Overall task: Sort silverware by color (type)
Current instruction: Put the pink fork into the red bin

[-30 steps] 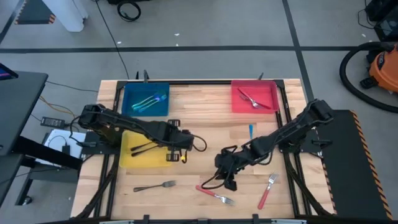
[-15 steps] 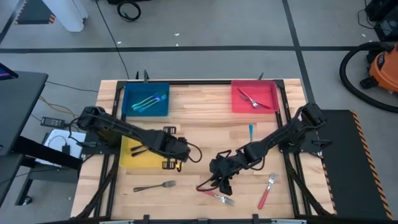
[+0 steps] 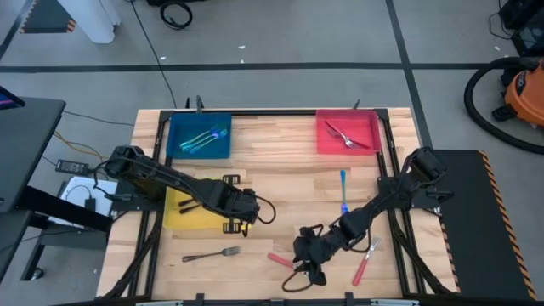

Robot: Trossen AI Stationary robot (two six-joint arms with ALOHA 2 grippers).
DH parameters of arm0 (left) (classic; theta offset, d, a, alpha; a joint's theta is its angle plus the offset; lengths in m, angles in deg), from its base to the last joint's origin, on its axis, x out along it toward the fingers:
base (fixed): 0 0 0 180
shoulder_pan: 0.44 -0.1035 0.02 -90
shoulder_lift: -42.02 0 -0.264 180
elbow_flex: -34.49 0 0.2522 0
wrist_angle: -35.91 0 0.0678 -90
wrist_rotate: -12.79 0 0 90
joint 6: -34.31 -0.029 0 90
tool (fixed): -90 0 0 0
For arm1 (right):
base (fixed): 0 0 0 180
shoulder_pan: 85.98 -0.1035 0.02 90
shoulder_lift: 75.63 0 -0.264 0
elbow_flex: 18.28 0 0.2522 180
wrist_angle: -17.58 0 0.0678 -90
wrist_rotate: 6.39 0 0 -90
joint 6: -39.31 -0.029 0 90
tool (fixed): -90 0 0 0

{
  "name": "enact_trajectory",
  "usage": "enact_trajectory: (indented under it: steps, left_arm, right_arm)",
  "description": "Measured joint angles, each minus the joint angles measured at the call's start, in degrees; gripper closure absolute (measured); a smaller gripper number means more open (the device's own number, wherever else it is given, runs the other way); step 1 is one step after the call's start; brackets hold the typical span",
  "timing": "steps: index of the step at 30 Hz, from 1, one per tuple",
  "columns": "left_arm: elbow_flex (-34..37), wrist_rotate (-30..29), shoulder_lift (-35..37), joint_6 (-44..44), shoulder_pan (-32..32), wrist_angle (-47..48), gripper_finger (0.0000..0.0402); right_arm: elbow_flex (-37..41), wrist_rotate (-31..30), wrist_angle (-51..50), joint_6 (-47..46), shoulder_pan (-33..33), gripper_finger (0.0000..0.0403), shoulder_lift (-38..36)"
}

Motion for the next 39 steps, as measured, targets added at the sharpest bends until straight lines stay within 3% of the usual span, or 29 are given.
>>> enact_trajectory:
  steps: [15,32,39]
  left_arm:
    - [0.00,0.00,0.00,1.05,0.00,-0.54,0.0287]
    - [0.00,-0.01,-0.02,0.98,0.02,-2.36,0.0287]
    - [-0.02,0.00,-0.04,0.94,0.02,-2.83,0.0287]
  right_arm:
    - [-0.02,-9.92,0.15,6.53,-3.51,0.0256,6.20]
    - [-0.07,-11.30,3.39,4.07,-5.01,0.0256,11.39]
    - [-2.48,-12.46,-0.33,3.77,-5.05,0.0256,13.24]
